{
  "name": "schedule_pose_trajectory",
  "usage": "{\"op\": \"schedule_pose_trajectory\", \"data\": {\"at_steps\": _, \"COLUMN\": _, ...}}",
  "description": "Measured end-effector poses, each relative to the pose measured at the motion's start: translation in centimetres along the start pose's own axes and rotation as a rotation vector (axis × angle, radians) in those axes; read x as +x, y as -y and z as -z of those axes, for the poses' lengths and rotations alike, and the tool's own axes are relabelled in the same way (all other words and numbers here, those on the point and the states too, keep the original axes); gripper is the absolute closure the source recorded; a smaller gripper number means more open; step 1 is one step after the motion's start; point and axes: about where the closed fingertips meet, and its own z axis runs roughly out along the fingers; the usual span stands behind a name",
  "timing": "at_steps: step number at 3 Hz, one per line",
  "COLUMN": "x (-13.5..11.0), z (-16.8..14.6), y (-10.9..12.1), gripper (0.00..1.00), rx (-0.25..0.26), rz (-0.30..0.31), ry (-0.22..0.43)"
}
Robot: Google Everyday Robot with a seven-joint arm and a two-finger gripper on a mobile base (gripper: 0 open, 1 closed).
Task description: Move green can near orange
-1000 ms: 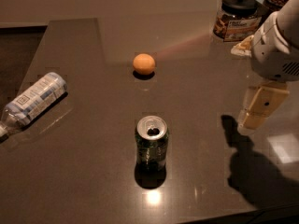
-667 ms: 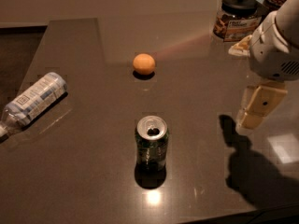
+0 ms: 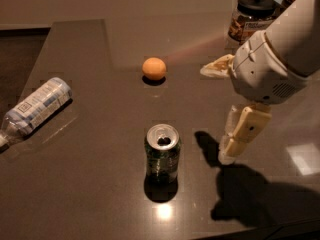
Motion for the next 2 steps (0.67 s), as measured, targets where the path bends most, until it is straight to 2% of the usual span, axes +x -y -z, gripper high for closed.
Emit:
{"op": "schedule_pose_trajectory", "data": {"at_steps": 1, "x": -2.8, "z": -2.2, "y": -1.9, "gripper": 0.0, "rx": -0.084, "rz": 0.056, "ry": 0.09}}
{"op": "schedule_pose_trajectory", "data": {"at_steps": 2, "x": -4.3, "z": -4.2, "y": -3.1, "gripper": 0.0, "rx": -0.136, "rz": 0.085, "ry": 0.137}}
